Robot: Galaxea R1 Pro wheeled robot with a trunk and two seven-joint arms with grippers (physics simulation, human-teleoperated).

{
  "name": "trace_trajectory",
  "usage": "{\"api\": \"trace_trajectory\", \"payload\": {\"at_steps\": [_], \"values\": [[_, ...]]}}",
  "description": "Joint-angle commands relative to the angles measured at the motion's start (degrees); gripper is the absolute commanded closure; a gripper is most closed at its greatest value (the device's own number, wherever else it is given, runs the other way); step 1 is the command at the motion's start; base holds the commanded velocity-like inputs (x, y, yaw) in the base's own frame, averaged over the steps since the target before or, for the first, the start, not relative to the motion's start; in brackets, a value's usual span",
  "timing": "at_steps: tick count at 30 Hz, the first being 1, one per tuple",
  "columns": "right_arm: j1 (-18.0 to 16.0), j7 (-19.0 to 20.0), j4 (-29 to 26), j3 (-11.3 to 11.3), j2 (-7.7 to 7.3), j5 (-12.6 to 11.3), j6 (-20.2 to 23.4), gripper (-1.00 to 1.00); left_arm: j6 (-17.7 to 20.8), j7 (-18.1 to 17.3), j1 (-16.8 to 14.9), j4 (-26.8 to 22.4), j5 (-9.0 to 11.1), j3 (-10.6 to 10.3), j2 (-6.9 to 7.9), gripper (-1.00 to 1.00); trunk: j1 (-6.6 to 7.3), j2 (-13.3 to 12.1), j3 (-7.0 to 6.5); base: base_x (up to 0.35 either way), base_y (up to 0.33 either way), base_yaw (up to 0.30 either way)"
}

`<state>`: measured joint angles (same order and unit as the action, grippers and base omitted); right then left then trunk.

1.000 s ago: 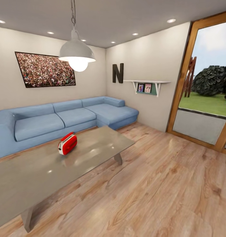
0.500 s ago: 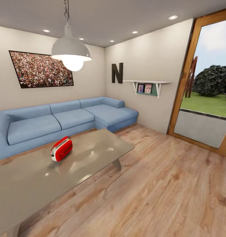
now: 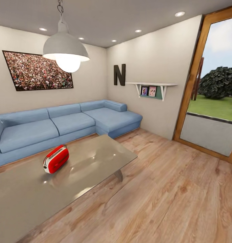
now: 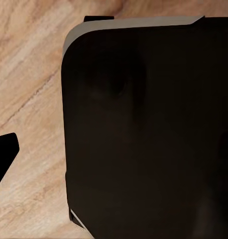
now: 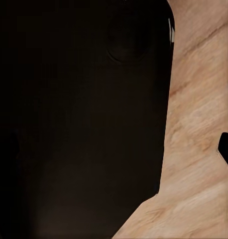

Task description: Turn on the radio receiver that's on the table in the living room.

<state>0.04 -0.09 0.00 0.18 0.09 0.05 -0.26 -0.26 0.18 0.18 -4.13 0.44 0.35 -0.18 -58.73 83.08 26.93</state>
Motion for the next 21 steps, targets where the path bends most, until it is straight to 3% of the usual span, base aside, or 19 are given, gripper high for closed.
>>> {"api": "trace_trajectory", "payload": {"at_steps": [1, 9, 21], "values": [[0.0, 0.0, 0.0, 0.0, 0.0, 0.0, 0.0, -1.0, 0.0, 0.0, 0.0, 0.0, 0.0, 0.0, 0.0, -1.0, 0.0, 0.0, 0.0, 0.306, -0.08, 0.0], [0.0, 0.0, 0.0, 0.0, 0.0, 0.0, 0.0, -1.0, 0.0, 0.0, 0.0, -0.1, 0.0, 0.0, 0.0, -1.0, 0.0, 0.0, 0.0, 0.287, -0.048, 0.024], [0.0, 0.0, 0.0, 0.0, 0.0, 0.0, 0.0, -1.0, 0.0, 0.0, 0.0, -0.5, 0.0, 0.0, -0.07, -1.0, 0.0, 0.0, 0.0, 0.008, 0.0, 0.274]]}}
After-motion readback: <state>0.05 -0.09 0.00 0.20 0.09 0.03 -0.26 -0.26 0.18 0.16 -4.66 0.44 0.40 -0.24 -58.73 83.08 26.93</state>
